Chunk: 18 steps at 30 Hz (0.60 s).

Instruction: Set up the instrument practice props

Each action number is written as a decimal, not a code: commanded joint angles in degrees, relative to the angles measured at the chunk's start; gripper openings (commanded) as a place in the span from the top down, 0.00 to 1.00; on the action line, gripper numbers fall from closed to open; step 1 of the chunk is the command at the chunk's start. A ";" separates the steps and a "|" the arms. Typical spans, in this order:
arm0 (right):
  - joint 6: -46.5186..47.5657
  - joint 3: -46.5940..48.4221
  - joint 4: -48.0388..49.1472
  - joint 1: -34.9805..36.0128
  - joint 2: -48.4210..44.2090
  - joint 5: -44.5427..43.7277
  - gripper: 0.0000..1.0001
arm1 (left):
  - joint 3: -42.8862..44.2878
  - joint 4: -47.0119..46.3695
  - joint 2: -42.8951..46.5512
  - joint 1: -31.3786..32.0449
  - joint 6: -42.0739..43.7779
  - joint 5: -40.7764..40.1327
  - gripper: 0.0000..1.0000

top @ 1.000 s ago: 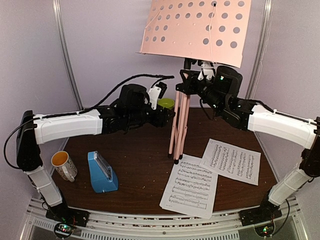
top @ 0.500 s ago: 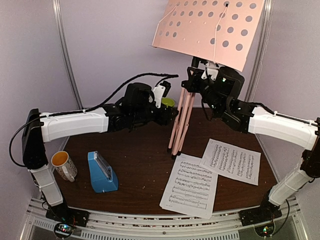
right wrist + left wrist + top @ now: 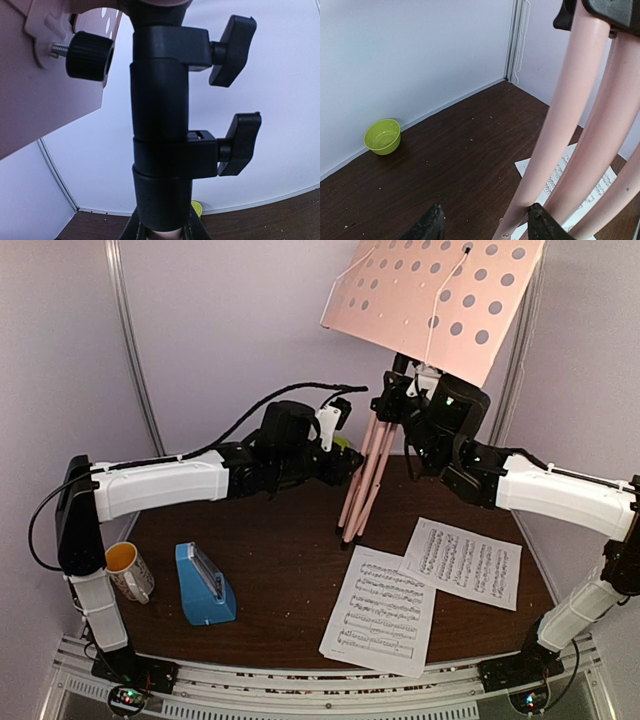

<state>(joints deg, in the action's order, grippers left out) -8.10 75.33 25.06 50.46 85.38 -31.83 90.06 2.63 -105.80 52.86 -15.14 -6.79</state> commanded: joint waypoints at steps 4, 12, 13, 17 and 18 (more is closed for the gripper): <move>-3.62 1.53 16.99 2.37 -6.62 0.46 1.00 | 2.83 -2.62 -2.03 -0.66 0.23 -1.81 0.41; -3.71 1.01 18.39 2.54 -6.37 0.83 1.00 | 3.04 -3.29 -1.80 -0.05 0.01 -2.03 0.36; -3.56 0.90 18.73 2.56 -6.37 0.75 1.00 | 2.71 -3.75 -1.60 0.08 0.13 -1.77 0.35; -3.64 0.88 18.50 2.59 -6.45 1.18 1.00 | 2.28 -3.61 -1.25 0.37 0.78 -4.30 0.38; -3.87 0.87 18.21 2.61 -6.60 1.26 1.00 | 2.37 -3.07 -1.21 0.36 1.23 -5.64 0.39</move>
<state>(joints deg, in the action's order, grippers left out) -9.04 73.54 28.05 51.90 85.36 -33.52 90.87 2.68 -106.94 53.12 -14.79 -7.66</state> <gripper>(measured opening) 0.182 0.632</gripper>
